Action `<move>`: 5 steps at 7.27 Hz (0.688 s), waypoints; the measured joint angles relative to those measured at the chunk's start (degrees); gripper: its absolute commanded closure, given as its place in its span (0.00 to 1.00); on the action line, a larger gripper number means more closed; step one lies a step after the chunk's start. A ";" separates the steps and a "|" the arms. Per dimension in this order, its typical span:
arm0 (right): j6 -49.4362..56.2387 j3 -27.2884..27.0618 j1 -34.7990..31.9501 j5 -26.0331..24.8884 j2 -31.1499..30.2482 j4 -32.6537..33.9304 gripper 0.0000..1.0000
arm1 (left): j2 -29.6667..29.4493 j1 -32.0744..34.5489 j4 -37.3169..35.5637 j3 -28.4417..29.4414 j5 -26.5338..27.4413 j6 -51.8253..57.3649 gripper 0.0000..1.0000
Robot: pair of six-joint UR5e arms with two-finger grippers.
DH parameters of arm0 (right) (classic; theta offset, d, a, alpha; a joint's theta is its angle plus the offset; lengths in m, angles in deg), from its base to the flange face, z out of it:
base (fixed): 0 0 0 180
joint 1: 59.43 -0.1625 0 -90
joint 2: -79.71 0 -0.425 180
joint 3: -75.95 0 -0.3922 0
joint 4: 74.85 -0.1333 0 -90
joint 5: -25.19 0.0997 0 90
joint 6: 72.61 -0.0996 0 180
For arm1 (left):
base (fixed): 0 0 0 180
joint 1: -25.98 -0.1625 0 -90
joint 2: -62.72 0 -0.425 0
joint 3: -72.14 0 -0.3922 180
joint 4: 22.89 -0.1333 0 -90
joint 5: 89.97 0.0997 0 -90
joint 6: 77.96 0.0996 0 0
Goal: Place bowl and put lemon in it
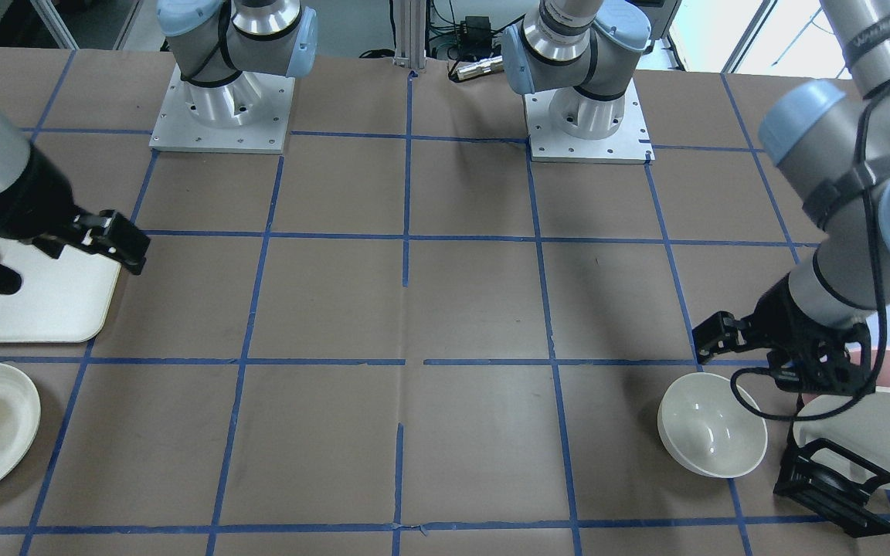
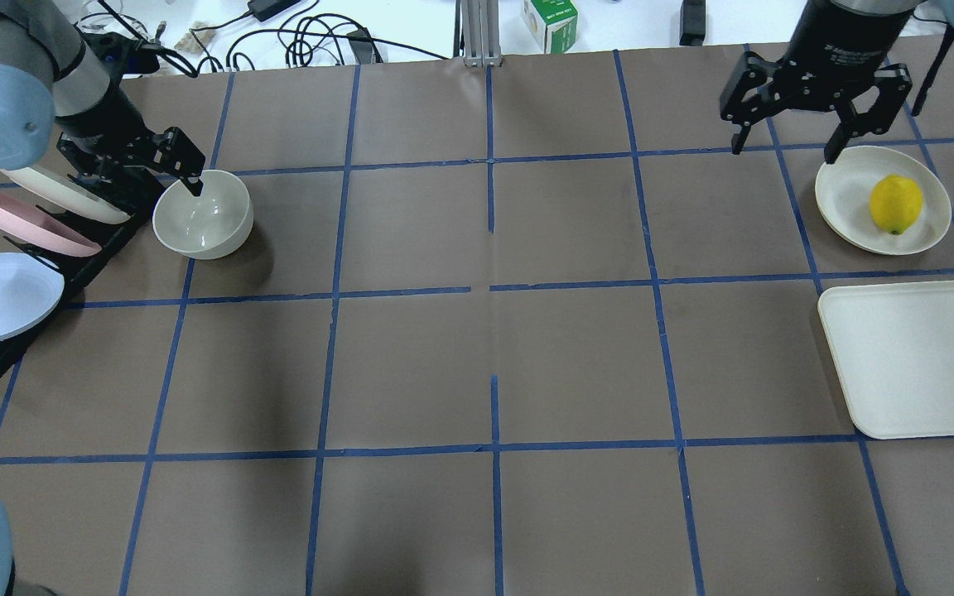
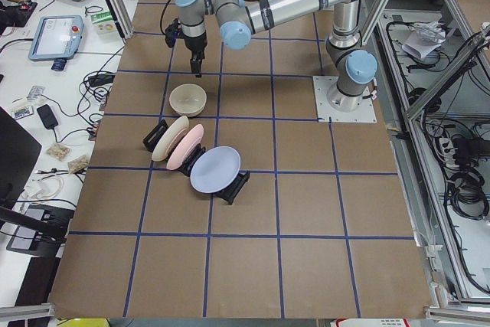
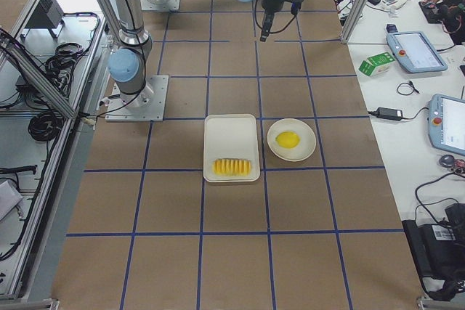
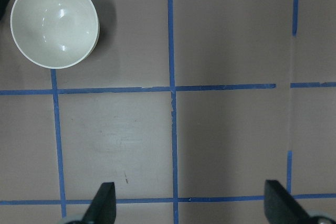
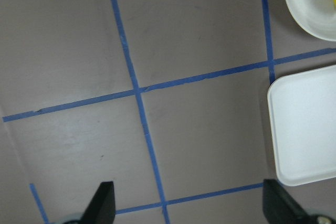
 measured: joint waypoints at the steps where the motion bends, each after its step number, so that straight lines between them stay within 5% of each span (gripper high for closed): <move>1: 6.61 -0.02 4.41 -0.12 2.08 2.61 0.00 | -3.46 -1.49 -4.15 0.00 -0.03 3.23 0.00; 5: 15.21 0.04 14.50 -1.75 13.18 18.89 0.00 | -11.66 -3.06 -12.03 0.73 -0.11 8.67 0.00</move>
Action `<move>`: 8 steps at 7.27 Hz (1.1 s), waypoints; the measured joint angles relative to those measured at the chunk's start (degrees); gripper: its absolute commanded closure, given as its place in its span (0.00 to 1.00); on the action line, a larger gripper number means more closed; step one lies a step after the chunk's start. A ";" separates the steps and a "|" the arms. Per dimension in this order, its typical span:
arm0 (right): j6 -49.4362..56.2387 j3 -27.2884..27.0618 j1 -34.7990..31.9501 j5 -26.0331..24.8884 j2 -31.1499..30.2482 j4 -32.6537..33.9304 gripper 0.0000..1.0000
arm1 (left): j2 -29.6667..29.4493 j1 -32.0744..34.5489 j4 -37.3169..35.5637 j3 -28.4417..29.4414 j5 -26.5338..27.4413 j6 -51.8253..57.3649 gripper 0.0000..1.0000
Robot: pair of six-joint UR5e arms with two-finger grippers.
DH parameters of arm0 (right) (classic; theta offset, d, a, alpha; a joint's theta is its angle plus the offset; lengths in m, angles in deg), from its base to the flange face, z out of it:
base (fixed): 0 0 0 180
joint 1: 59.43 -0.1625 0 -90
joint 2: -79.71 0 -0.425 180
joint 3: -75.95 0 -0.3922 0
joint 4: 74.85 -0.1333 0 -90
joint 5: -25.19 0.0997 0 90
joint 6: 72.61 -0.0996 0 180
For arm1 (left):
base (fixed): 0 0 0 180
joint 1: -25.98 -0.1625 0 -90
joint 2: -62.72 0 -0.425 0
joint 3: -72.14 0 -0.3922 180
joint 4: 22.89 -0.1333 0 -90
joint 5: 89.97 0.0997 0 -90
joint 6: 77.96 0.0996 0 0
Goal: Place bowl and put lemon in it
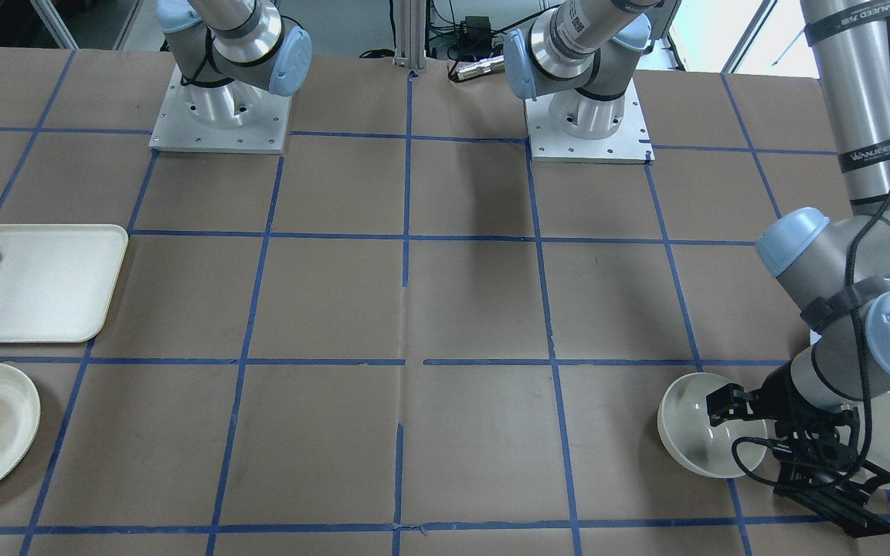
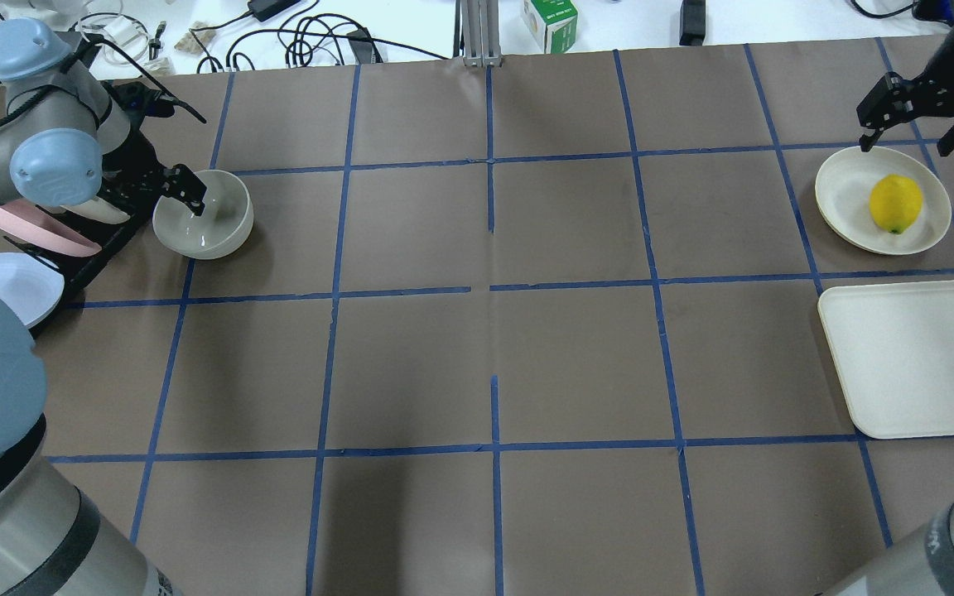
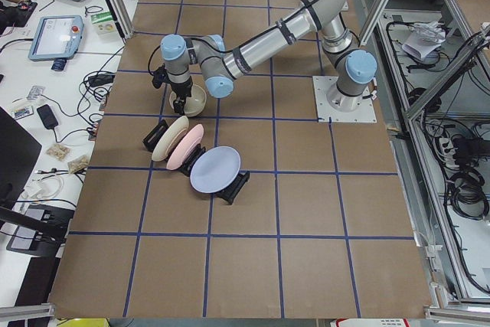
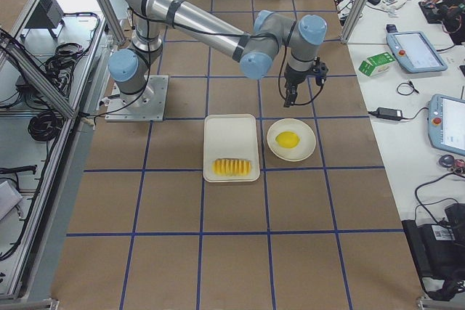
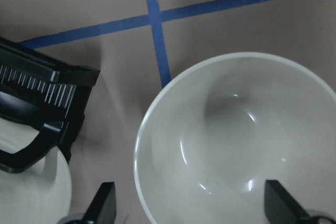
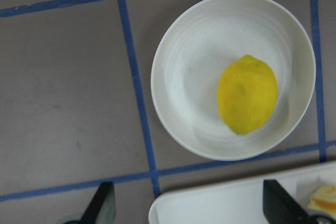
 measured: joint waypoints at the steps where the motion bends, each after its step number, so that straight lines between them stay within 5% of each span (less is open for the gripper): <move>1: -0.29 0.03 1.34 -0.16 3.21 4.09 0.00 | -0.59 -0.11 -0.22 -0.12 0.07 -0.71 0.00; 3: -1.23 0.14 3.61 -0.26 8.61 9.80 0.00 | -1.30 -0.18 -0.32 -0.01 0.22 -4.82 0.04; 4: -2.48 0.16 3.95 -0.29 10.20 10.95 0.00 | -1.49 -0.19 -0.31 -0.02 0.28 -6.83 0.13; 6: -4.03 0.16 4.16 -0.31 12.22 11.56 0.00 | -1.53 -0.19 -0.23 -0.38 0.40 -8.15 0.46; 7: -4.29 0.10 4.18 -0.33 12.81 11.61 0.05 | -1.48 -0.19 -0.09 -0.48 0.39 -8.24 0.74; 8: -4.40 0.05 4.23 -0.37 13.16 11.62 0.46 | -1.38 -0.19 0.18 -0.53 0.31 -8.29 0.95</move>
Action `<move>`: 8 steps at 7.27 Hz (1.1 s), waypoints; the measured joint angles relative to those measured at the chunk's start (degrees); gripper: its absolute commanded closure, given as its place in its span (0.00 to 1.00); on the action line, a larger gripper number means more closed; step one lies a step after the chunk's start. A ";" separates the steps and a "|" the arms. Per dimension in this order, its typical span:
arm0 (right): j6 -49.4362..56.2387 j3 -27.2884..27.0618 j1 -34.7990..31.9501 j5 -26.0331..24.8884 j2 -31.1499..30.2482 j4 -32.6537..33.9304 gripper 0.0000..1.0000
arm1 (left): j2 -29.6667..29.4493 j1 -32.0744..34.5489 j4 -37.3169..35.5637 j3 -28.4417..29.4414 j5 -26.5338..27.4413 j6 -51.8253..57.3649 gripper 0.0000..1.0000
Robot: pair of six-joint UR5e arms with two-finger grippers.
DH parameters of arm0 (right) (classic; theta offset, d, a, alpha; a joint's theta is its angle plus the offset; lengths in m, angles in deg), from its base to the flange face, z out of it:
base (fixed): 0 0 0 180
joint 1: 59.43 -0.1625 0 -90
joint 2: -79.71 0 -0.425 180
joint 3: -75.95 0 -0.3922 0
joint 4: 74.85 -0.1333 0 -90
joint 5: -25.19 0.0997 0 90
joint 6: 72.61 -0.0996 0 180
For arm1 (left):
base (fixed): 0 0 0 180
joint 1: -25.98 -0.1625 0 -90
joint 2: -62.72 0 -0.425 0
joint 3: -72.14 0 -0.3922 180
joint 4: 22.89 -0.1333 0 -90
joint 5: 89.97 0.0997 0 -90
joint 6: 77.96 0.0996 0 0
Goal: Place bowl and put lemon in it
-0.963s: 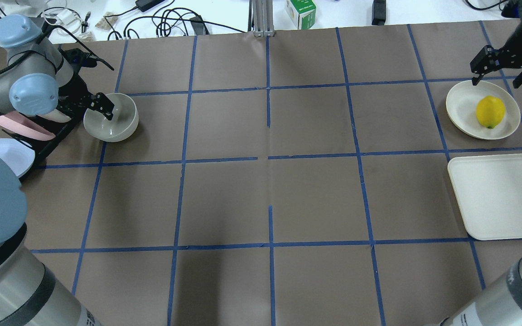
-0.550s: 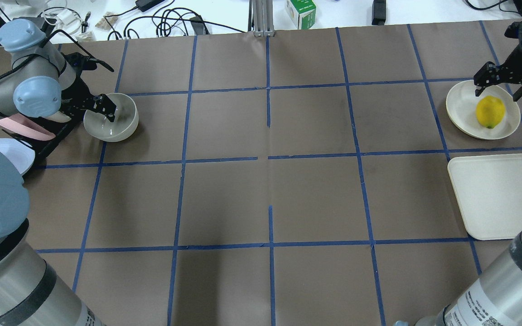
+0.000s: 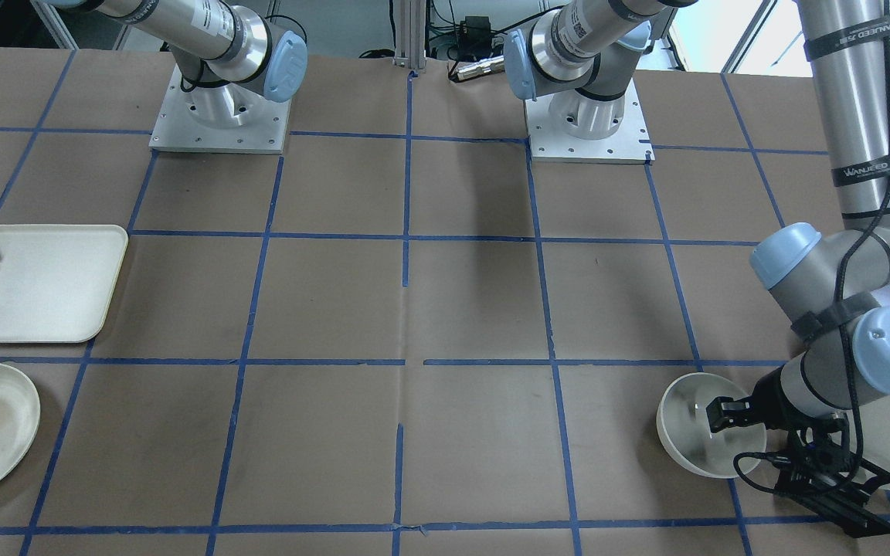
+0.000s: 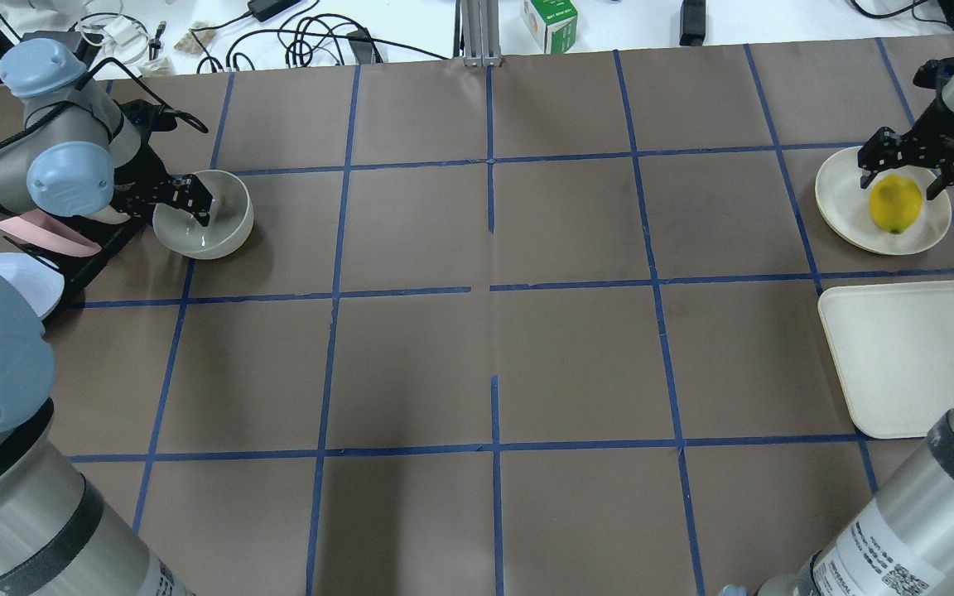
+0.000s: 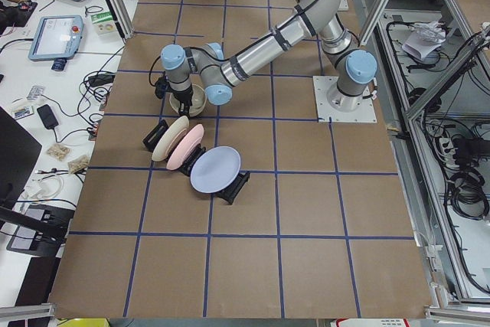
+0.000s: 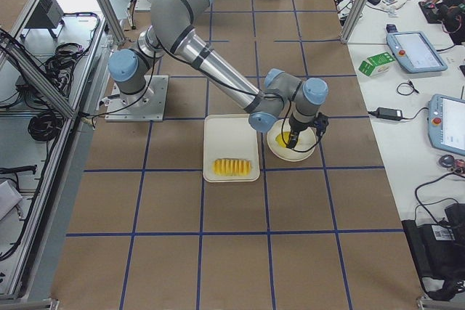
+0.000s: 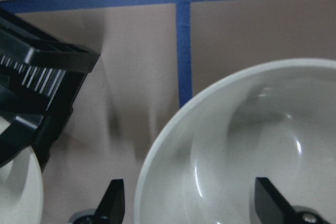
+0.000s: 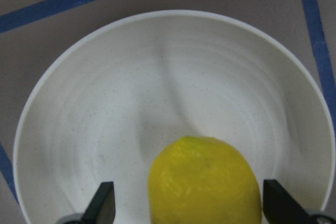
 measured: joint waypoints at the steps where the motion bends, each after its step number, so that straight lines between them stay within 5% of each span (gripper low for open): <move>1: 0.07 -0.02 0.06 -0.15 0.10 -0.11 0.84 | 0.13 0.01 0.32 -0.09 -0.13 -0.10 1.00; 2: 0.22 -0.03 0.15 -0.81 0.03 -0.52 0.98 | 0.27 0.02 0.65 -0.17 -0.33 -0.25 1.00; 8: -0.20 3.07 -0.08 -1.96 -7.59 -12.88 1.00 | 4.43 2.72 6.26 1.09 -3.32 -6.85 1.00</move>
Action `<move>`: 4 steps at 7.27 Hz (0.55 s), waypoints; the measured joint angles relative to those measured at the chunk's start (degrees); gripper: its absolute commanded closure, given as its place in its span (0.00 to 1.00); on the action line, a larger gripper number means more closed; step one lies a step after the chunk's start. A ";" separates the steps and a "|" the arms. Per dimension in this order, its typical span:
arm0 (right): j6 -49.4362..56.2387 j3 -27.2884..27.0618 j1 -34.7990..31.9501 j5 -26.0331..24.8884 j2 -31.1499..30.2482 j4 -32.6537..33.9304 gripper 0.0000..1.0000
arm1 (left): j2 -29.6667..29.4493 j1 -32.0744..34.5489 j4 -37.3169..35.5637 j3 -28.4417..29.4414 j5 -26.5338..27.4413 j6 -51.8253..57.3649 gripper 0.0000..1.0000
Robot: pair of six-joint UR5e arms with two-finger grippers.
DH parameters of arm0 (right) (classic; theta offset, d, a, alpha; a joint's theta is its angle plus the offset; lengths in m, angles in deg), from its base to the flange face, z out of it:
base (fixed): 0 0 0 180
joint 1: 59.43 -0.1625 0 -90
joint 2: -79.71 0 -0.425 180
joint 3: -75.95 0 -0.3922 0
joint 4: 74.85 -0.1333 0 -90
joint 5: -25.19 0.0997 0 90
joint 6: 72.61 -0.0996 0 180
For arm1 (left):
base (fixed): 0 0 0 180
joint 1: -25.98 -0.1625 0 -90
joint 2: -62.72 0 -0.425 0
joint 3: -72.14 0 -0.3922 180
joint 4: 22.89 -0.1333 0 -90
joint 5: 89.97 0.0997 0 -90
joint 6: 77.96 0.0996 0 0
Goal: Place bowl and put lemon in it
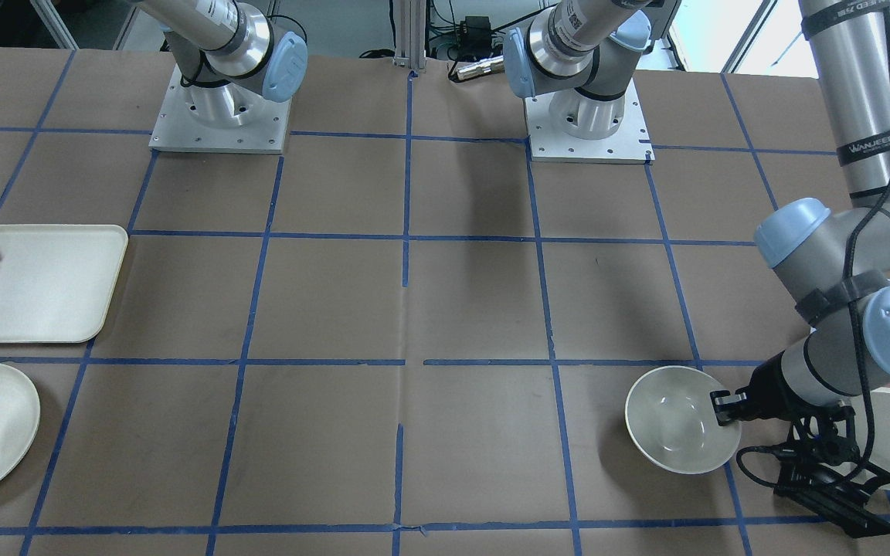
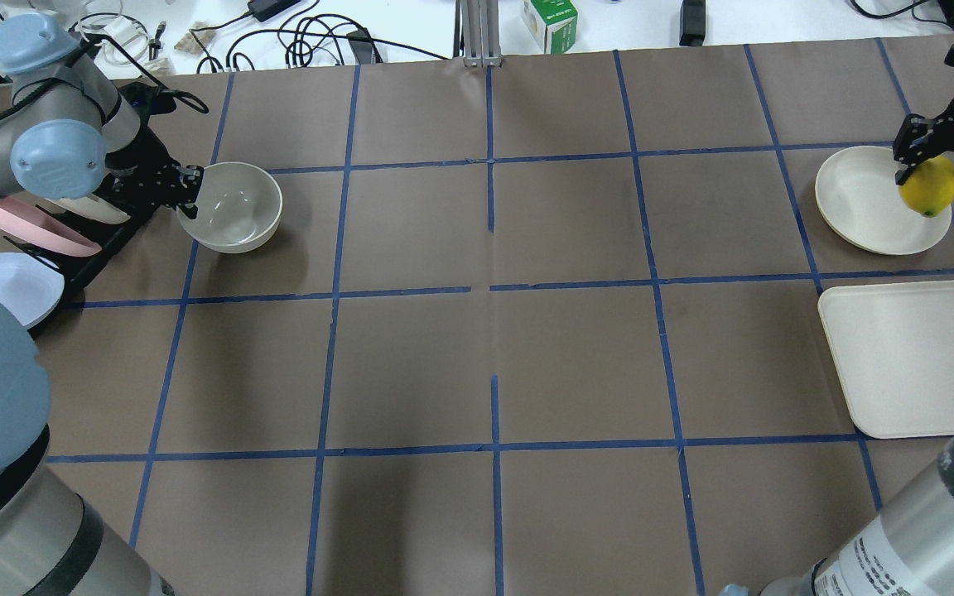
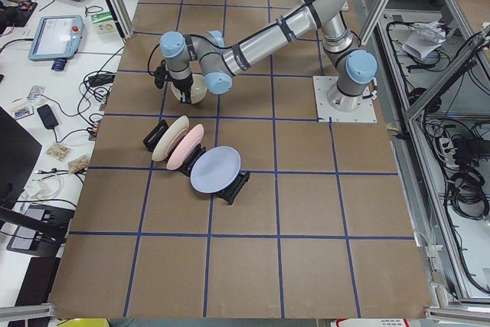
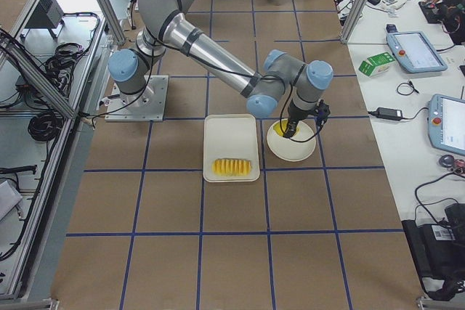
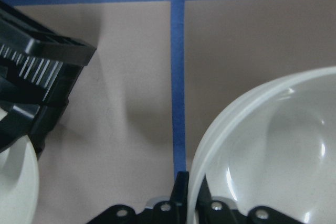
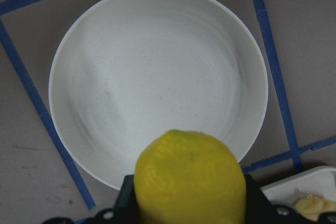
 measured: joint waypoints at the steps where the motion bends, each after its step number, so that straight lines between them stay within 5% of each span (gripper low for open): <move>1: -0.02 0.14 -0.98 0.18 -2.16 -1.81 1.00 | 1.69 2.99 1.75 0.08 -1.17 -2.47 1.00; 4: -0.67 0.17 -7.74 0.28 -6.87 -6.93 1.00 | 3.34 15.92 0.50 -0.86 -8.05 -12.85 1.00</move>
